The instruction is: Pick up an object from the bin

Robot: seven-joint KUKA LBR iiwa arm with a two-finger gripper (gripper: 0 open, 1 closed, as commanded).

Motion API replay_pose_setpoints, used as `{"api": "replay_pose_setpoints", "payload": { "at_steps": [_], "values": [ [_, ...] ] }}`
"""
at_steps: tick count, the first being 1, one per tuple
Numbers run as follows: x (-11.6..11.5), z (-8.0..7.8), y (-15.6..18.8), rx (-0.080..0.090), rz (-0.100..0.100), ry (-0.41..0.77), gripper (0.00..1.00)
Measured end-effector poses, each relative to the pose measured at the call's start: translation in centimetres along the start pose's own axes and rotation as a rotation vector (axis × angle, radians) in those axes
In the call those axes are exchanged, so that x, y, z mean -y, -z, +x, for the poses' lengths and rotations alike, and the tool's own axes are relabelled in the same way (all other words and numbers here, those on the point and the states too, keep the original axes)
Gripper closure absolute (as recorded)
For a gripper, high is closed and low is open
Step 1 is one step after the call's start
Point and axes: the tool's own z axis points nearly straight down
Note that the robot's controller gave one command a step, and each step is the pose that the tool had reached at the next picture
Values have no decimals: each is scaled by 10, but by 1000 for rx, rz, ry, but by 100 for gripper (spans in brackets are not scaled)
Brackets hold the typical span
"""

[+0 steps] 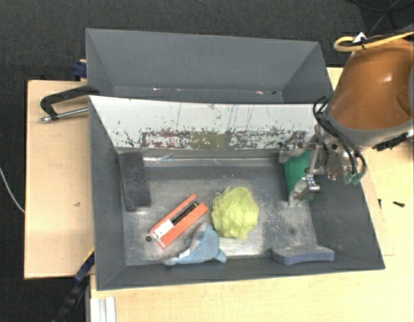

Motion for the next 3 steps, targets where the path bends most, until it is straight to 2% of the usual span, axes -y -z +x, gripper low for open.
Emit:
{"api": "replay_pose_setpoints", "payload": {
  "at_steps": [1, 2, 3],
  "values": [
    [1, -2, -47, 5, 0, -65, 0],
    [-45, 15, -89, 0, 1, -40, 0],
    [-56, -1, -136, 1, 0, -293, 100]
  ]
}}
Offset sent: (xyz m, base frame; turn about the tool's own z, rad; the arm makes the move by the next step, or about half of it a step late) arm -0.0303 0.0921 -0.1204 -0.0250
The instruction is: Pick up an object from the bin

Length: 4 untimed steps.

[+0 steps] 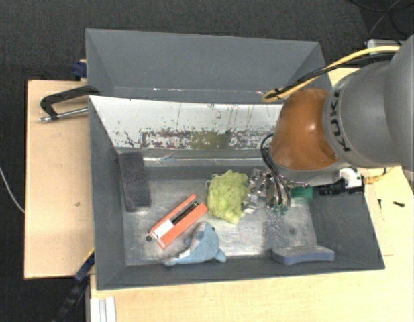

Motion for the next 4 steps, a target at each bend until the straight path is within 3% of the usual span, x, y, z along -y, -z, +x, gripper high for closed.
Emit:
{"api": "replay_pose_setpoints", "payload": {
  "at_steps": [2, 3, 4],
  "values": [
    [-5, -2, 10, 1, -1, 0, 100],
    [-9, 2, 57, -6, 1, -3, 100],
    [-14, -9, 68, 15, -5, -13, 100]
  ]
}}
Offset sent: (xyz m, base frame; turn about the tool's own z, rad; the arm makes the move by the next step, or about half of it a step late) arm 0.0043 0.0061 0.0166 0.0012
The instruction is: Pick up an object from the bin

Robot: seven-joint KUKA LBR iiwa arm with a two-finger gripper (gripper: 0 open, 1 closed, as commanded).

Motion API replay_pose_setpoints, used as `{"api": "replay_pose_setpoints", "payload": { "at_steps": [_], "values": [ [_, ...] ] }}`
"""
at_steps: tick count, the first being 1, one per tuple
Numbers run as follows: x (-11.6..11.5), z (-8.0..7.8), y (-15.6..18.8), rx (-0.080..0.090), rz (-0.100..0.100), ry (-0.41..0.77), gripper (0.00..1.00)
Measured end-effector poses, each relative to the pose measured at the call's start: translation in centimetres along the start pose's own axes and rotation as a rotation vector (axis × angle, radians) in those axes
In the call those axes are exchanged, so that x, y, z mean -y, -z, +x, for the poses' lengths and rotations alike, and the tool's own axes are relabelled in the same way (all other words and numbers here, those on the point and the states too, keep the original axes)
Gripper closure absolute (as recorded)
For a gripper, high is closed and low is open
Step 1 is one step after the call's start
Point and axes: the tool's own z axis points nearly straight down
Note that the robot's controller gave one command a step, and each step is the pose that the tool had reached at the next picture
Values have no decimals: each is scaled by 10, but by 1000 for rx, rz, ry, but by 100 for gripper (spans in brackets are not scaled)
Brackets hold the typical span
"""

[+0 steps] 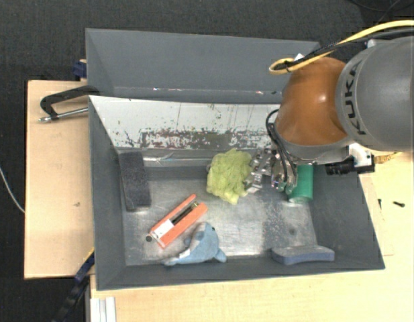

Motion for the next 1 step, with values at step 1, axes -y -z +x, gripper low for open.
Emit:
{"api": "replay_pose_setpoints", "payload": {
  "at_steps": [1],
  "values": [
    [-3, 8, 21, -24, 8, -11, 100]
  ]
}}
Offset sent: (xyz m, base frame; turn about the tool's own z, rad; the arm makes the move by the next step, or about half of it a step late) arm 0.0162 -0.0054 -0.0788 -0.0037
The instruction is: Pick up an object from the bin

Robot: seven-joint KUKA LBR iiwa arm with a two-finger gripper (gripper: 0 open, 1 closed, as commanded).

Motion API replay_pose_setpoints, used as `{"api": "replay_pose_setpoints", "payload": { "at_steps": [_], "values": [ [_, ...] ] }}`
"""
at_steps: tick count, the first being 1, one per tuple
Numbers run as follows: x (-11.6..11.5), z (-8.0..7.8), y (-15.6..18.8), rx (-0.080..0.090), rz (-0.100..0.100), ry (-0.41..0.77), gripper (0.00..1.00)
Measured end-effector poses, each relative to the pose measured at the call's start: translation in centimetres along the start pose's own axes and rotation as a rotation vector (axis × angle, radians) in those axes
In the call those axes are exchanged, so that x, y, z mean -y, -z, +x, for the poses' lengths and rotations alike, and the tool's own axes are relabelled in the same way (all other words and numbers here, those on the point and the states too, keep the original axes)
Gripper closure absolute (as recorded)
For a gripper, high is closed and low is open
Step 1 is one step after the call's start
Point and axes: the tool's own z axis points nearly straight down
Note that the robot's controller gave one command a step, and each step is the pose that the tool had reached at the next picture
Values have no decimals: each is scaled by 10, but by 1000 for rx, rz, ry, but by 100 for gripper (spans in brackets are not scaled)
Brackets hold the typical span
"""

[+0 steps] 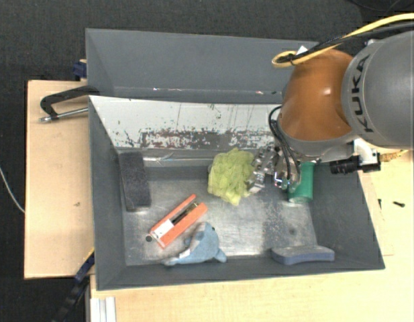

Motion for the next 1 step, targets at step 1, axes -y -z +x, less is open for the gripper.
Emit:
{"api": "replay_pose_setpoints", "payload": {
  "at_steps": [1],
  "values": [
    [-2, -15, -6, 23, -8, 6, 100]
  ]
}}
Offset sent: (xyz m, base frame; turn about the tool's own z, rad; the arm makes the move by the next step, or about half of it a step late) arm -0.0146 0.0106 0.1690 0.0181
